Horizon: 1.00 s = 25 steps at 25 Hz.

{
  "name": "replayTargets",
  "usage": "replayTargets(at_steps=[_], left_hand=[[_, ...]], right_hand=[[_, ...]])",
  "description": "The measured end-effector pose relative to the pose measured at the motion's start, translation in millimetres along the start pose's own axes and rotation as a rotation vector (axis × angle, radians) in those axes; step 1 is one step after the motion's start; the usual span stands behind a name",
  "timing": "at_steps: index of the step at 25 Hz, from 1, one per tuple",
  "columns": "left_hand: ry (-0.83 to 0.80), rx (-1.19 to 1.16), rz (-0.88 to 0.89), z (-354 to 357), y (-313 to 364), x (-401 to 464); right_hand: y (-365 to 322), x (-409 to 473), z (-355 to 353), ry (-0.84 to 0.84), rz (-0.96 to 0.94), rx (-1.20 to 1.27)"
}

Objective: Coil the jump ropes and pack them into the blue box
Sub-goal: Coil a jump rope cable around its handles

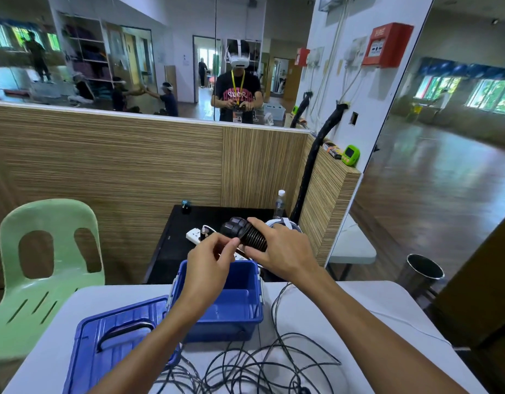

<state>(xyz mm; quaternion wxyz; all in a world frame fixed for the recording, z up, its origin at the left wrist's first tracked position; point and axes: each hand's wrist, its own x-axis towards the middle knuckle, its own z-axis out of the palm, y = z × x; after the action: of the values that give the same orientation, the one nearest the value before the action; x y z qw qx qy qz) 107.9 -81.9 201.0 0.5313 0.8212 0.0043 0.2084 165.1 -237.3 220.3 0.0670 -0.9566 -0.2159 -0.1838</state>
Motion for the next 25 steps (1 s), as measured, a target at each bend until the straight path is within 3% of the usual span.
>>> replayTargets(at_steps=[5,9,13,20,25], left_hand=[[-0.082,-0.435,-0.356,3,3,-6],[-0.059,-0.461,-0.364,5,4,-11],[-0.165,-0.427,-0.373,-1,-8,-19],[-0.147,-0.401,-0.244,2,-11,-21],[-0.289,-0.515,-0.341,-1,-38,-27]], right_hand=[[1,-1,2,-0.017,0.011,-0.027],[-2,-4,3,-0.065,0.033,0.025],[2,-6,1,-0.045,0.07,0.076],[4,-5,6,-0.122,0.121,0.164],[7,-6,8,-0.125,0.106,0.241]])
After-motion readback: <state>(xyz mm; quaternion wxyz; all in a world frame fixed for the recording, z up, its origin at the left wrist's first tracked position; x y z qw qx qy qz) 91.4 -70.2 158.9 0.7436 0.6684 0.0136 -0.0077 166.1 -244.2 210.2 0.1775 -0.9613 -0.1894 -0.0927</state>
